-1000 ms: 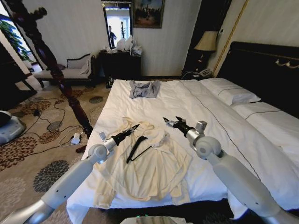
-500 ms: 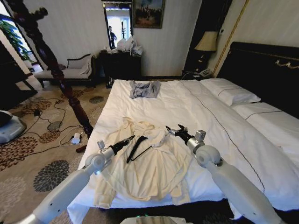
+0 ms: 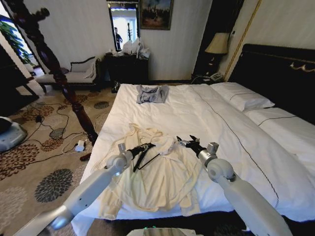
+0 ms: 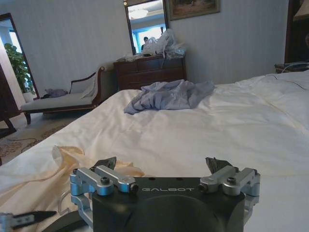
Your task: Pick up the clothes from the bed and hang them on the clothes hanger.
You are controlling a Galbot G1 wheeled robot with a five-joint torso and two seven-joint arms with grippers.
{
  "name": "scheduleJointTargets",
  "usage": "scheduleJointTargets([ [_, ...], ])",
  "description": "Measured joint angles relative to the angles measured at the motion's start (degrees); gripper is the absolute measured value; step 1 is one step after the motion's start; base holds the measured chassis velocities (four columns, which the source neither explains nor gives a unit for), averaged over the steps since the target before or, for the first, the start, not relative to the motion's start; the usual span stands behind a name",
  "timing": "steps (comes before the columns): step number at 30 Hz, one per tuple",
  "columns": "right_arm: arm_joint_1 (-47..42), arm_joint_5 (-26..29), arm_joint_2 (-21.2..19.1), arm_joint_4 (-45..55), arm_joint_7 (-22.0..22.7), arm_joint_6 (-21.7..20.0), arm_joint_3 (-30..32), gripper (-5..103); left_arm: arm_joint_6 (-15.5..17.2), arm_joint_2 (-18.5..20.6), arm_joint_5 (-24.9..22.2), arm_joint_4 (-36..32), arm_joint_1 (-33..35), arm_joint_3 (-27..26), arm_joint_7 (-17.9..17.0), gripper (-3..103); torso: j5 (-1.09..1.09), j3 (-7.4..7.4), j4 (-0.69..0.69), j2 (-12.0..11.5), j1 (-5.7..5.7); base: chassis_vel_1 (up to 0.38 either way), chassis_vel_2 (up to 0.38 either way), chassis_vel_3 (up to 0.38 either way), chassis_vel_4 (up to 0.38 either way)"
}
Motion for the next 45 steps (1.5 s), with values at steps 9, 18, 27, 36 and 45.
scheduleJointTargets([
  [9,-1.0,0.0,0.6,0.4,0.0,0.0,1.0,100,0.5,-1.5,1.2,2.4,-1.5,1.3,-1.9,49,0.0,0.0,-0.01,0.0,0.01,0.0,0.0,0.0,0.0],
  [18,0.5,0.0,1.2,0.0,0.0,0.0,0.0,100,1.3,0.4,4.3,1.0,-0.5,1.0,-3.1,40,-0.01,0.0,0.0,0.0,0.01,0.0,0.0,0.0,0.0],
  [27,1.5,0.5,1.4,0.0,0.1,-0.1,-0.6,100,3.0,0.5,5.0,0.9,-0.3,0.8,-5.4,38,-0.01,0.0,-0.01,0.0,0.01,0.0,0.0,0.0,0.0],
  [36,2.1,0.6,1.9,0.0,0.3,-0.2,-0.7,100,5.9,0.7,7.6,1.3,-2.0,2.8,-7.9,38,-0.01,0.0,-0.02,0.0,0.0,0.0,0.0,0.0,0.0],
  [45,2.6,0.9,2.0,0.0,0.3,-0.2,-0.7,100,7.1,0.4,8.3,2.0,-3.0,3.9,-8.8,37,0.0,0.0,0.0,0.0,0.0,0.0,0.0,0.0,0.0],
])
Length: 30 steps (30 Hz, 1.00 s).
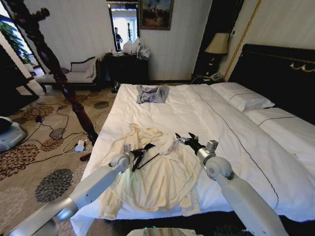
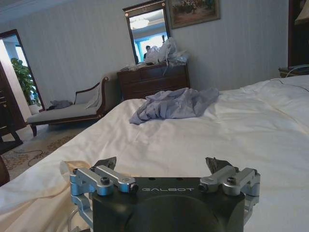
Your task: Pick up the clothes from the bed and hang them on the clothes hanger.
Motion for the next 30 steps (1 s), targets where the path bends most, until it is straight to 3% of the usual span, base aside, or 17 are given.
scheduleJointTargets([
  [3,0.0,0.1,0.0,0.1,0.0,0.0,0.0,100,0.0,-0.2,0.3,0.3,-0.3,0.2,0.0,36,0.0,0.0,0.0,0.0,0.0,0.0,0.0,0.0,0.0],
  [6,0.0,0.2,0.1,0.3,0.1,0.0,0.0,100,-0.1,-0.6,0.7,0.9,-0.7,0.6,0.0,25,0.01,0.0,-0.01,0.0,0.0,0.0,0.0,0.0,0.0],
  [23,0.8,0.4,0.6,0.2,0.4,0.0,-0.7,100,-2.6,0.9,5.5,0.3,-1.2,0.9,1.2,25,0.0,0.0,0.0,0.0,0.0,0.0,0.0,0.0,0.0],
  [27,1.5,1.0,0.9,0.1,1.0,-0.1,-1.1,100,-5.9,1.0,14.6,3.2,-3.0,3.0,4.8,25,0.0,0.0,0.0,0.0,0.0,0.0,0.0,0.0,0.0],
  [28,2.1,2.2,1.0,-0.2,1.7,-0.5,-1.4,100,-8.5,0.9,20.8,4.9,-3.9,4.3,6.4,25,-0.01,0.0,0.0,0.0,0.0,0.0,0.0,0.0,0.0],
  [29,2.1,2.2,1.0,-0.2,1.7,-0.5,-1.4,100,-8.5,0.9,20.8,4.9,-3.9,4.3,6.4,25,-0.01,0.0,0.0,0.0,0.0,0.0,0.0,0.0,0.0],
  [30,2.5,2.9,1.0,-0.4,2.0,-0.6,-1.5,100,-9.9,0.9,24.3,5.5,-4.3,4.9,7.1,25,0.0,0.0,-0.01,0.0,0.0,0.0,0.0,0.0,0.0],
])
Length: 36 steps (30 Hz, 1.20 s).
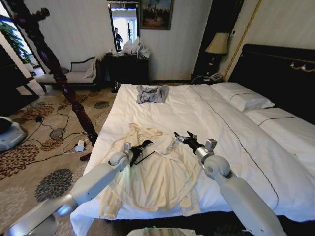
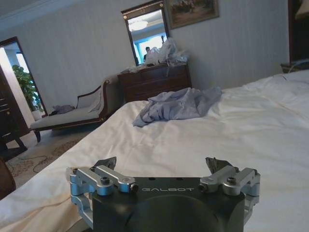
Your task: Pick up the clothes from the bed and hang them on the clothes hanger.
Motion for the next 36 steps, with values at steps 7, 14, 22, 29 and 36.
scheduleJointTargets([
  [7,1.1,1.6,-0.1,-1.5,0.5,-0.2,0.0,100,-5.4,1.0,13.0,-0.8,-0.1,0.4,0.7,25,0.0,0.0,0.0,0.0,0.0,0.0,0.0,0.0,0.0],
  [14,2.6,1.5,0.4,-3.0,0.4,-0.2,-1.5,100,-8.1,0.8,17.3,1.5,-1.8,0.7,2.2,25,0.01,-0.01,0.01,0.0,-0.01,0.0,0.0,0.0,0.0],
  [22,8.6,-0.3,-1.4,-7.7,-2.2,-1.1,-7.2,100,-10.0,-2.2,19.4,6.4,-4.9,2.0,2.9,25,0.01,0.0,-0.01,0.0,0.0,0.0,0.0,0.0,0.0],
  [29,16.1,0.3,-0.6,-14.5,-3.4,-2.4,-13.6,100,-11.2,-2.6,20.2,6.8,-8.1,3.6,3.7,25,0.0,0.0,0.01,0.0,0.0,0.0,0.0,0.0,0.0],
  [36,19.4,1.3,1.2,-21.8,-3.1,-4.5,-16.9,100,-11.3,-2.1,19.8,6.3,-8.8,4.8,4.2,25,0.01,0.0,0.01,0.0,0.01,0.0,0.0,0.0,0.0],
])
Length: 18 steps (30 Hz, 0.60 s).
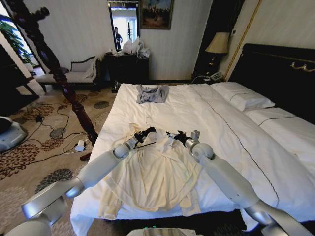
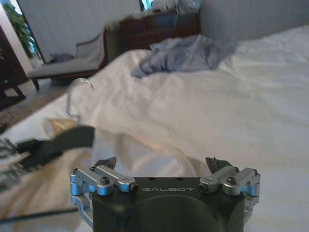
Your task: Pick up the clothes from the bed and hang them on the clothes hanger.
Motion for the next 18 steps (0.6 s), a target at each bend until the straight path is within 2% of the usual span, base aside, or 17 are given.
scheduleJointTargets([
  [3,-0.2,-0.2,0.0,-1.0,0.2,-0.4,-0.3,101,0.0,0.0,-0.1,0.0,0.2,0.0,0.0,25,-0.01,0.0,-0.01,0.0,0.0,0.0,0.0,0.0,0.0],
  [5,-0.8,-1.2,0.0,-2.3,0.3,-0.5,-0.3,92,0.1,0.1,-0.2,-0.3,0.4,0.0,0.0,25,-0.01,0.0,-0.01,0.0,0.0,0.0,0.0,0.0,0.0],
  [8,-1.3,-2.4,0.0,-3.6,0.3,-0.5,0.0,88,0.3,0.4,-0.3,-0.9,0.8,0.0,0.0,25,0.0,0.0,-0.02,0.0,0.0,0.0,0.0,0.0,0.0],
  [12,-1.7,-2.6,0.0,-4.2,0.3,-0.3,0.3,65,0.4,1.1,-0.4,-1.6,1.3,-0.2,0.0,25,-0.01,0.0,-0.02,0.0,0.0,0.0,0.0,0.0,0.0],
  [14,-1.7,-2.5,0.1,-4.2,0.3,-0.3,0.3,65,0.5,1.2,-0.3,-1.7,1.5,-0.2,-0.1,25,-0.01,0.0,-0.01,0.0,0.0,0.0,0.0,0.0,0.0],
  [16,-1.4,-2.4,0.5,-4.2,0.4,-0.3,-0.1,55,0.5,1.6,-0.1,-2.0,1.8,-0.3,-0.1,25,0.0,0.0,0.01,0.0,0.0,0.0,0.0,0.0,0.0],
  [17,-1.4,-2.4,0.5,-4.2,0.4,-0.3,-0.1,55,0.5,1.6,-0.1,-2.0,1.8,-0.3,-0.1,25,0.0,0.0,0.01,0.0,0.0,0.0,0.0,0.0,0.0],
  [18,-1.3,-2.3,0.5,-4.0,0.5,-0.3,-0.3,49,0.5,1.6,-0.1,-2.2,1.9,-0.4,-0.1,25,-0.01,0.0,0.01,0.0,0.0,0.0,0.0,0.0,0.0],
])
